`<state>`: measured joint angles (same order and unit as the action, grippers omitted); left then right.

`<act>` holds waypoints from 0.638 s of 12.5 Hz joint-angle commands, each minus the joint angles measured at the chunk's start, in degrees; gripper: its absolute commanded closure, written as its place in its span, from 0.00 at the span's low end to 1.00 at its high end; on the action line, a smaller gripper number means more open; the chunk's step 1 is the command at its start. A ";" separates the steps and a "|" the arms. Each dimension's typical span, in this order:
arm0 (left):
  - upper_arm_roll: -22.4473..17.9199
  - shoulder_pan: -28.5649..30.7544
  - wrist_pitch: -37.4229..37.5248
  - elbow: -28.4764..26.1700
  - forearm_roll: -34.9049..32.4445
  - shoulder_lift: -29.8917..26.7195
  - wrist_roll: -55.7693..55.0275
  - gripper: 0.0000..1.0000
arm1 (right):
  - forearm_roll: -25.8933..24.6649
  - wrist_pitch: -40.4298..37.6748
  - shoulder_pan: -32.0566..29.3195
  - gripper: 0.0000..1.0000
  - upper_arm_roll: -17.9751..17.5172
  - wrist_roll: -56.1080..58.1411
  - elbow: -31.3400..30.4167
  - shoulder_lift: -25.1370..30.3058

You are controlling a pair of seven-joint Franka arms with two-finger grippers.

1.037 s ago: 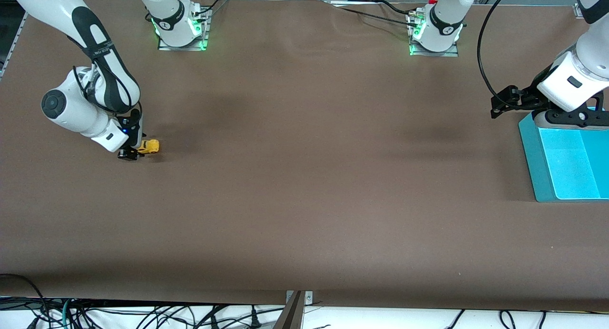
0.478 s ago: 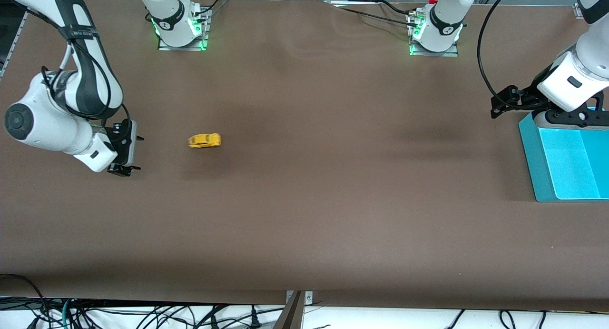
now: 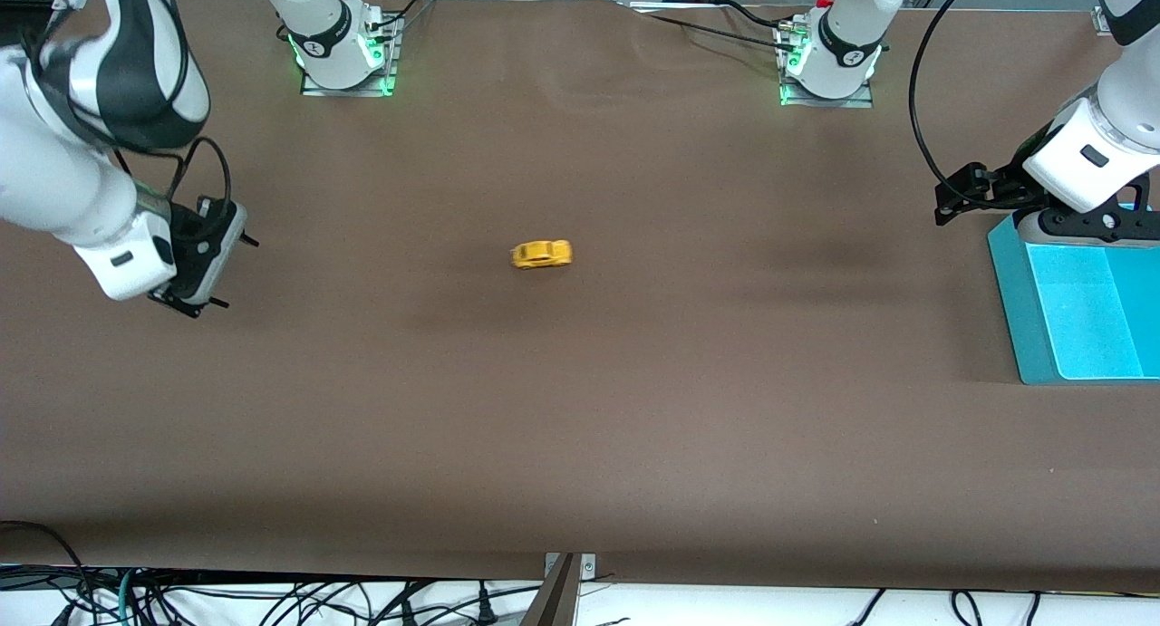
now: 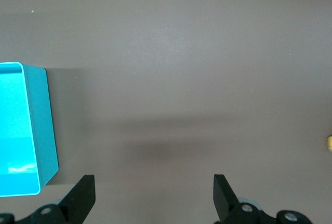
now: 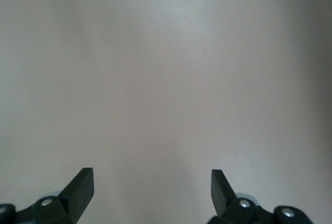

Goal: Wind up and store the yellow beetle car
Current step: 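Withdraw the right gripper while the left gripper reaches toward the car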

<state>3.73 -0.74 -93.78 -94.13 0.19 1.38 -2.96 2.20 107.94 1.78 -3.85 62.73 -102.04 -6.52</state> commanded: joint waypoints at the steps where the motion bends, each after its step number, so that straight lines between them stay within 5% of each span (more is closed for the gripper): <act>1: 0.31 0.12 1.41 2.10 -1.51 0.99 -0.12 0.00 | -1.41 -3.52 1.55 0.00 -0.02 -10.05 0.70 3.96; 6: 0.31 0.12 1.41 2.10 -1.51 0.99 -0.12 0.00 | 1.85 -5.27 1.47 0.00 2.35 -18.41 1.05 7.39; 8: 0.31 0.12 1.49 2.10 -1.51 0.99 -0.20 0.00 | 1.50 -9.31 1.47 0.00 2.27 -31.90 2.36 8.88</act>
<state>3.73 -0.74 -93.78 -94.12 0.19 1.39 -2.96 3.27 102.47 3.12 -1.58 40.30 -100.96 0.46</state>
